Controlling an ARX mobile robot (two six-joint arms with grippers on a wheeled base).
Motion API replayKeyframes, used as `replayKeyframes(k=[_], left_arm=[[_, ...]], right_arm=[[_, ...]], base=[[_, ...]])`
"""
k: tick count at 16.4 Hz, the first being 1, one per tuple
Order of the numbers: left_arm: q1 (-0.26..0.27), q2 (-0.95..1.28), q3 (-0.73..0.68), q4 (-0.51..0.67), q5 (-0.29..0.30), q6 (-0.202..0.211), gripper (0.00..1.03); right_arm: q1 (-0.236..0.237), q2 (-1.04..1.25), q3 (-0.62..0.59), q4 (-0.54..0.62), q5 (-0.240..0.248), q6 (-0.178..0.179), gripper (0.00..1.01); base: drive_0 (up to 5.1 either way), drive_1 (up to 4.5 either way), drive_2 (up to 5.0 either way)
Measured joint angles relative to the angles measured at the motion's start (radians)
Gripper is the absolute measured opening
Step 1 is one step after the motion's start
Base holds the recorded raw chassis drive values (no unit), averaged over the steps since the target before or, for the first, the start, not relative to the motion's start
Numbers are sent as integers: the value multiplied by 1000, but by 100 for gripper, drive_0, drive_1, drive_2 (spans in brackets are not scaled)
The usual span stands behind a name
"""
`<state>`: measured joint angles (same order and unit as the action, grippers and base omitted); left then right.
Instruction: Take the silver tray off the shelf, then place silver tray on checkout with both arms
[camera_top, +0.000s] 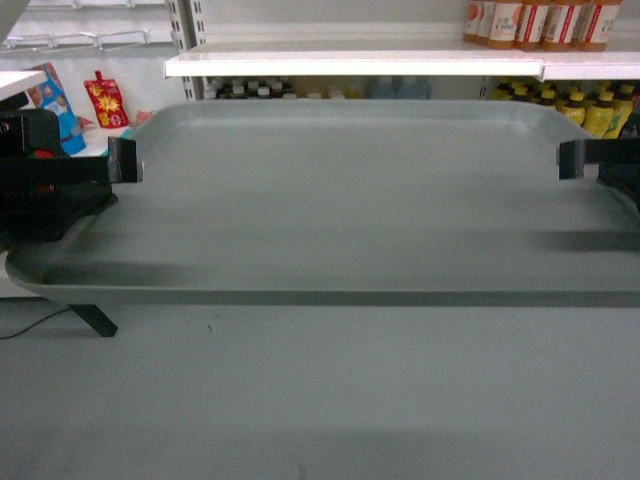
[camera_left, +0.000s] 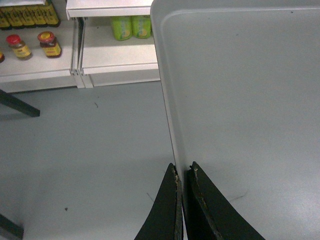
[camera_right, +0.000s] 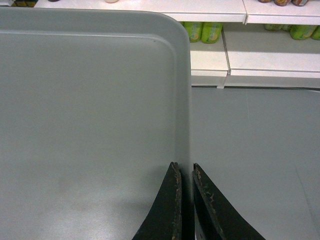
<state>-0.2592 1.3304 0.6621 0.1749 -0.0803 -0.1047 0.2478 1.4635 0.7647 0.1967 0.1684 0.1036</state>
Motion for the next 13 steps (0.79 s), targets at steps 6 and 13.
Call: replayKeyframes(k=[6,13], left_arm=[[0,0,0,7,-2,0,4],[0,0,0,6,-1,0,4]], right_arm=[[1,0,0,6,1,0,3],[0,0,0,5,0,0,3]], base=[[8,-426,441],[4,-429,437]])
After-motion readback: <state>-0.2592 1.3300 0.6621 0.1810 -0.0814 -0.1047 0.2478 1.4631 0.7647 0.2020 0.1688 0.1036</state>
